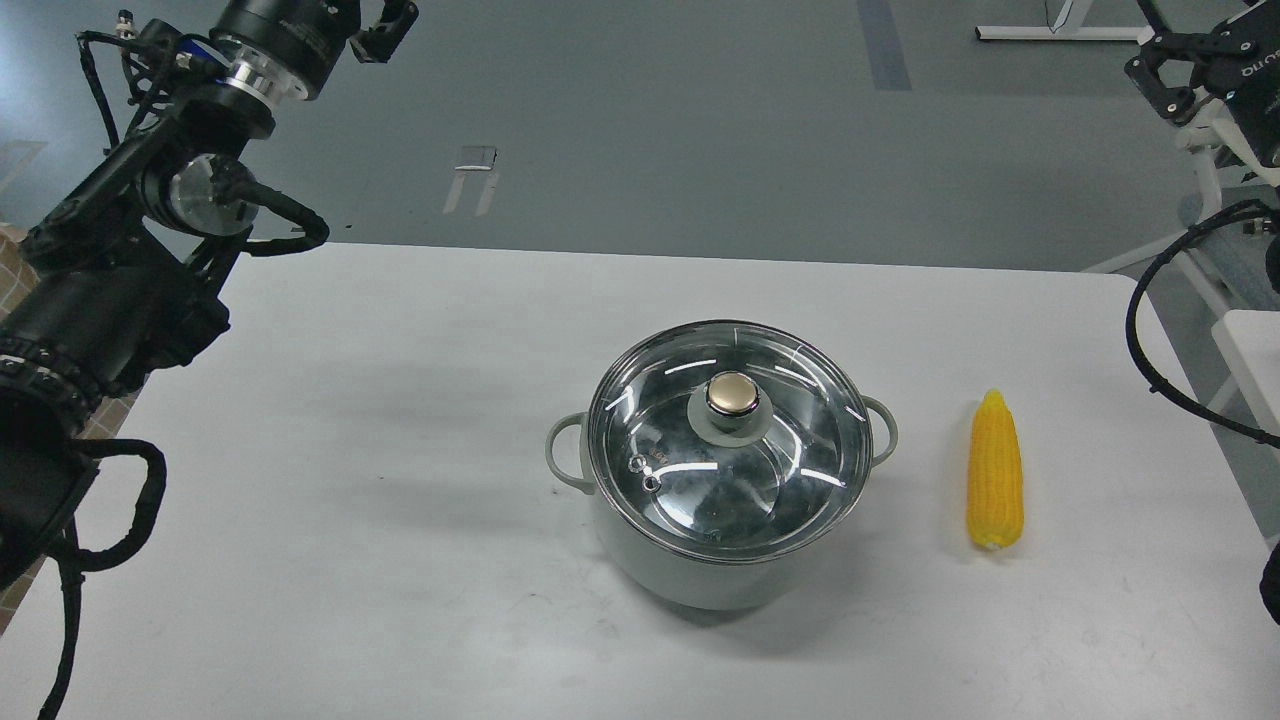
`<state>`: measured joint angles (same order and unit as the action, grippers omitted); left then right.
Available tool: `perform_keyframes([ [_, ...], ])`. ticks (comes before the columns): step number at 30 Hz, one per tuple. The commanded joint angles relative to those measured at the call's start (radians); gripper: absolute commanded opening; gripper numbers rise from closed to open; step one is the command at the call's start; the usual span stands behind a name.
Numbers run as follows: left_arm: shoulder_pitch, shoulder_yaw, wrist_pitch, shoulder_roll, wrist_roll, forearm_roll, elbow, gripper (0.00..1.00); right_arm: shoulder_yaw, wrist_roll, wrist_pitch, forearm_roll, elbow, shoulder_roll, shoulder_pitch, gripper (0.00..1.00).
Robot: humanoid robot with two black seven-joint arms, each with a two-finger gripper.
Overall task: Open pot and put corn in
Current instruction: 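Raise the left arm and swing the left gripper toward the pot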
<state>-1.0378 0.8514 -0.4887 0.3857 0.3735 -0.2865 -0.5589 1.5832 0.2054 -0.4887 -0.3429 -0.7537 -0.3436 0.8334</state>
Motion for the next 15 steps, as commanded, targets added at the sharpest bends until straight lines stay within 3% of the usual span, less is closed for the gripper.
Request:
perform_keyframes([
  [1, -0.013, 0.0, 0.0, -0.01, 0.004, -0.017, 0.008, 0.98, -0.014, 0.0, 0.0, -0.001, -0.007, 0.0, 0.001, 1.0],
  [15, -0.001, -0.006, 0.0, -0.025, 0.004, -0.033, -0.01, 0.98, -0.014, 0.003, 0.0, 0.001, -0.013, -0.011, -0.008, 1.0],
])
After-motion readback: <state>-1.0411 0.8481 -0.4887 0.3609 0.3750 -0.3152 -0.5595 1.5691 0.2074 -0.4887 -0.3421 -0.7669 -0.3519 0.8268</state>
